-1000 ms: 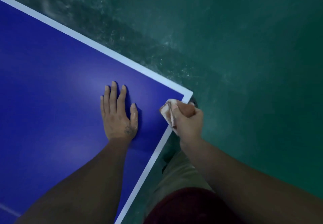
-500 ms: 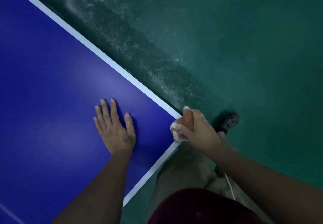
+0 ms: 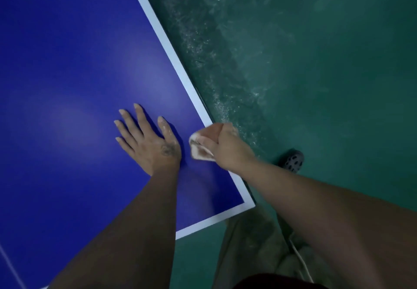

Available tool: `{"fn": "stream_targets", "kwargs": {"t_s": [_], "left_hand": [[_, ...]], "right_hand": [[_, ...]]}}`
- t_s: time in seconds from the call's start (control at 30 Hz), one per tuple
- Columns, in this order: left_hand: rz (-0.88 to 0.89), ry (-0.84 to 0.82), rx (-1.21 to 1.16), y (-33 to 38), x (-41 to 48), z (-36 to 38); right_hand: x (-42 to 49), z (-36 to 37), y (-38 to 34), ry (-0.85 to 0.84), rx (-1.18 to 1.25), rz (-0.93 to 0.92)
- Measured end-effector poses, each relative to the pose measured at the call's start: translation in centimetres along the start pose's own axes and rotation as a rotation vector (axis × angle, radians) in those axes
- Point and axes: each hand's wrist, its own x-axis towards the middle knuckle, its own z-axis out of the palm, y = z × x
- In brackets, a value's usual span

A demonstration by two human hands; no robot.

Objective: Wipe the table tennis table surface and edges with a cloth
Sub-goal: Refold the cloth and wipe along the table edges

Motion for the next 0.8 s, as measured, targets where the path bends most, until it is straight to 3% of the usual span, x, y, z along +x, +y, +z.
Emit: {"fn": "stream_targets", "kwargs": {"t_s": [0.23, 0.53, 0.8], "left_hand": [[-0.026, 0.013, 0.005, 0.3, 0.1, 0.2], [-0.031, 0.015, -0.008, 0.5, 0.4, -0.1], [-0.013, 0.052, -0.033, 0.4, 0.1, 0.1]], "right_hand": [[5.8, -1.7, -5.9, -0.008, 0.038, -0.034], [2.4, -0.2, -1.6, 0.004, 0.136, 0.04], [5.8, -1.5, -6.3, -0.056, 0.092, 0.047]]}}
